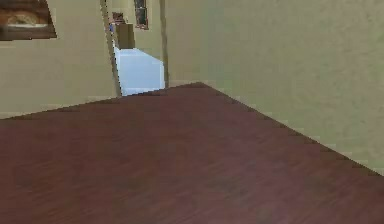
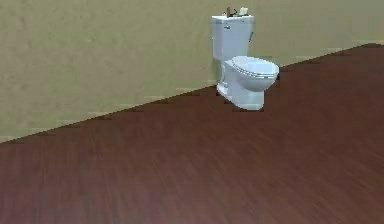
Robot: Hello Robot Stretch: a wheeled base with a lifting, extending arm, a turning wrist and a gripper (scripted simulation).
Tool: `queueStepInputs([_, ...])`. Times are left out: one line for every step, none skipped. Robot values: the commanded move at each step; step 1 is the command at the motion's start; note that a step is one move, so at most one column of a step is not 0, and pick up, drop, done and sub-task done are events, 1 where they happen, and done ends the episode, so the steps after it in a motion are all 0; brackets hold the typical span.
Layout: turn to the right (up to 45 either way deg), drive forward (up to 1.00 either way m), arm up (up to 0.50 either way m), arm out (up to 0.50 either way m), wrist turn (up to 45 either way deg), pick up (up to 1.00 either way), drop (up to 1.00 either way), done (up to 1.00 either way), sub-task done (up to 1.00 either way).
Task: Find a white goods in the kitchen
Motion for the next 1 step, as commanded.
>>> queueStepInputs([-45.0,0.0,0.0,0.0,0.0,0.0,0.0,0.0,0.0])
